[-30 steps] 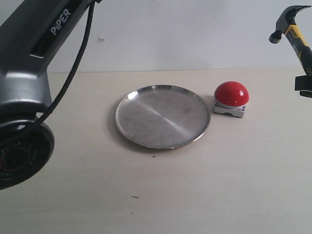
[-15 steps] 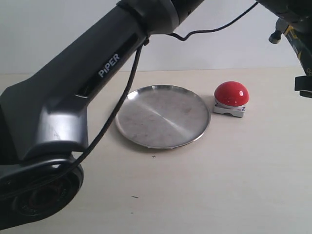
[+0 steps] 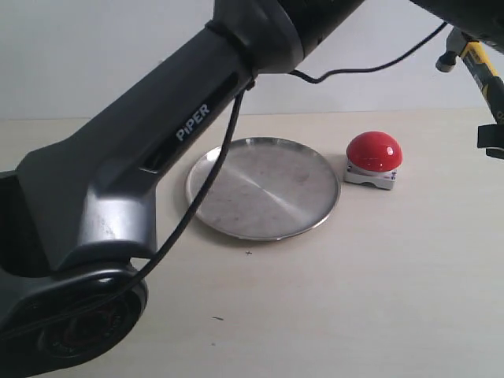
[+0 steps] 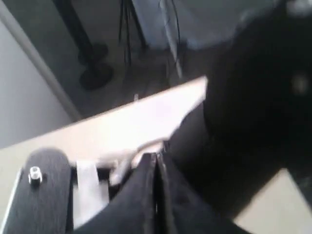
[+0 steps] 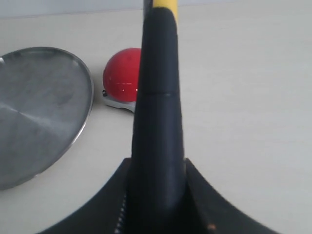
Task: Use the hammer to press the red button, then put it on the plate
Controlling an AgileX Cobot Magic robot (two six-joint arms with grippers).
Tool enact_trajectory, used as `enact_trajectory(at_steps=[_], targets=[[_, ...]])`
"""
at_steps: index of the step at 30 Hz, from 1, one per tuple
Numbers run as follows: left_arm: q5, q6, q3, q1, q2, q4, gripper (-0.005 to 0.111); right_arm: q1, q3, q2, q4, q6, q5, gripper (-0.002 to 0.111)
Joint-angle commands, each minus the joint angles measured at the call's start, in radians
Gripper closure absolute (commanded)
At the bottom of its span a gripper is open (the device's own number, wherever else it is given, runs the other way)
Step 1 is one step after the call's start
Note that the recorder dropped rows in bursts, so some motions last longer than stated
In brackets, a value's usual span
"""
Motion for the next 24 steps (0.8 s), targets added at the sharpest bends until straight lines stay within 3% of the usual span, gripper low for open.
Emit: enact_trajectory(at_steps=[1,14,19,24], targets=[[-0.246,-0.003,-0.002,-0.018,0.029,-0.328,0.107,-0.003,-0.012,-0.016,0.015,-0.004,-0.065,0.108],[-0.262,-0.003,-0.002,0.005,-0.031,-0.334,0.107,-0.018,0.038,-0.016,0.021,0.037,-0.229,0.108],[-0.206,-0.003,-0.002,0.026,-0.05,-0.282,0.107,-0.078,0.039,-0.016,0.023,0.041,-0.219,0.108],[-0.196,-0.003,-0.002,0.035,-0.057,-0.325,0.107,-0.079,0.039,-0.016,0.023,0.041,-0.219,0.108]])
